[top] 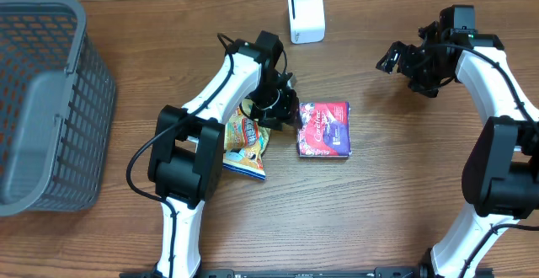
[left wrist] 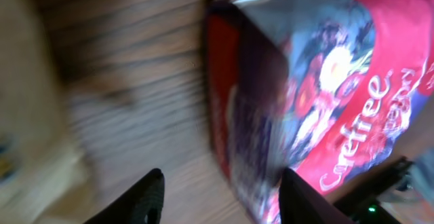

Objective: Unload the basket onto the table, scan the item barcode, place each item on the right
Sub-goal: 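Move the left gripper to the pink Carefree box and grasp it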

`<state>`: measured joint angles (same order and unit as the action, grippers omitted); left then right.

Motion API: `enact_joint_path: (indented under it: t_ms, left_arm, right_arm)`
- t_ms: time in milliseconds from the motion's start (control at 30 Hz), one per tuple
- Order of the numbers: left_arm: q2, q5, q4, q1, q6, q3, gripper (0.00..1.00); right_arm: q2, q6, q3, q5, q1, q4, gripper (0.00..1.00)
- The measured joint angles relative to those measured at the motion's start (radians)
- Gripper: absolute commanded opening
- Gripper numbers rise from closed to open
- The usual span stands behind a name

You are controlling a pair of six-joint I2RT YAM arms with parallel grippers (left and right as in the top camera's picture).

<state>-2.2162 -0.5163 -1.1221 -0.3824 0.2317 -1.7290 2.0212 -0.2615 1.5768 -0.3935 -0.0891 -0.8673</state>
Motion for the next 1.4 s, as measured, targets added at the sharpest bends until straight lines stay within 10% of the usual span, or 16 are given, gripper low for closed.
enact_joint_path:
  t_ms: [400,633,833,1400]
  left_arm:
    - [0.000,-0.192,0.116,-0.009,0.000,0.076,0.22]
    - [0.000,-0.151,0.144,-0.018,0.042,0.076,0.28]
    - [0.000,-0.138,0.162,-0.031,0.077,0.080,0.04]
    - [0.000,0.075,-0.137,-0.027,0.079,-0.188,0.04]
  right_arm:
    - [0.000,0.000,0.000,0.000,0.000,0.000,1.00]
    - [0.000,0.000,0.000,0.000,0.000,0.000,1.00]
    - [0.000,0.000,0.000,0.000,0.000,0.000,1.00]
    - [0.000,0.000,0.000,0.000,0.000,0.000,1.00]
